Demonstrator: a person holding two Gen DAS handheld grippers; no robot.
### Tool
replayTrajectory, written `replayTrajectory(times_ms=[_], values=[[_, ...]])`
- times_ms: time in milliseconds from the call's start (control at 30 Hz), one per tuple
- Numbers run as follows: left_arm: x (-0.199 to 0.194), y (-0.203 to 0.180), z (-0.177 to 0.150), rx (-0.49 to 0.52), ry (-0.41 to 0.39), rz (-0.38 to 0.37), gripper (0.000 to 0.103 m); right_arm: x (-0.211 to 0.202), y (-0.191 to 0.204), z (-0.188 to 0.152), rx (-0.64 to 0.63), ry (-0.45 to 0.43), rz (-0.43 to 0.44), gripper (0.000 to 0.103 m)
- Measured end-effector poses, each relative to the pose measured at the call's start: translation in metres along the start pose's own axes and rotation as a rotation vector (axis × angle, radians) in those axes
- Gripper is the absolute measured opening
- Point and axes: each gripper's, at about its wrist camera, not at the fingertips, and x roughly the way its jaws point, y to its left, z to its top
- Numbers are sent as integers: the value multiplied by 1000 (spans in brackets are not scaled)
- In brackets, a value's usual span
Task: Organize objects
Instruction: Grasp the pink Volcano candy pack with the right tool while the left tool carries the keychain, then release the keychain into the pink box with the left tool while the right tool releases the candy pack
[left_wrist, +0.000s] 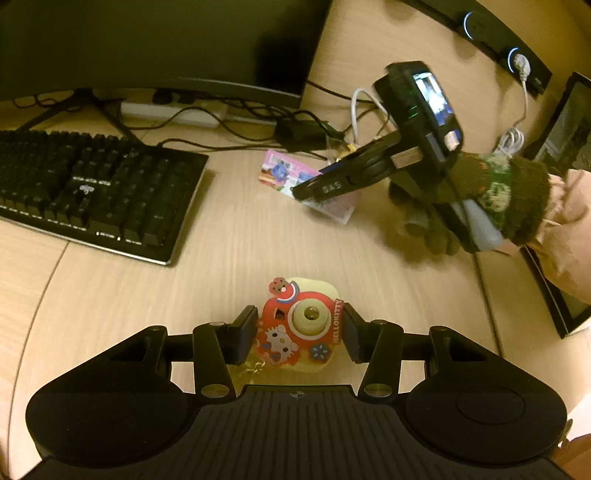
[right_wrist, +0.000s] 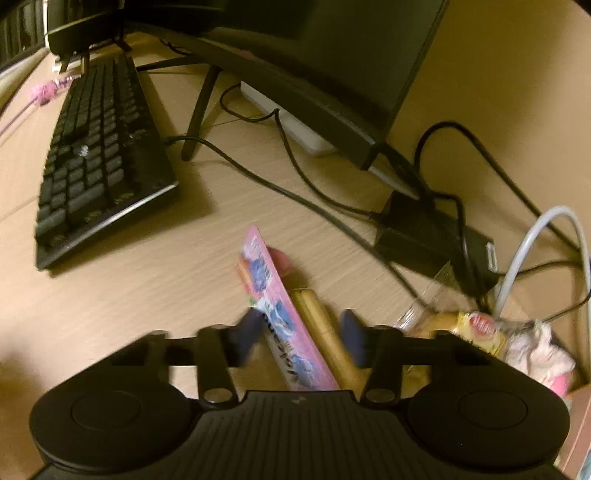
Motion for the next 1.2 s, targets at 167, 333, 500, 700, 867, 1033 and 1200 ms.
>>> replayTrajectory(times_ms=[167, 333, 500, 700, 867, 1033, 1200], values=[[9, -10, 0, 40, 16, -43, 53, -39, -2, -32, 156, 6, 38, 22], [20, -36, -1, 109, 43, -109, 53, -95, -4, -101, 290, 7, -1, 22], [29, -72, 7, 156, 51, -206, 53, -163, -8, -177, 440, -31, -111, 22], [45, -139, 68, 188, -24, -308, 53, -237, -13, -243, 630, -118, -245, 22], [73, -217, 127, 248, -113, -330, 53, -279, -13, -275, 685, -213, -358, 22], [125, -277, 178, 157, -145, -412, 54, -293, -26, -296, 719, -238, -384, 22], [177, -303, 171, 169, -139, -313, 50, -293, -42, -309, 743, -235, -409, 22]])
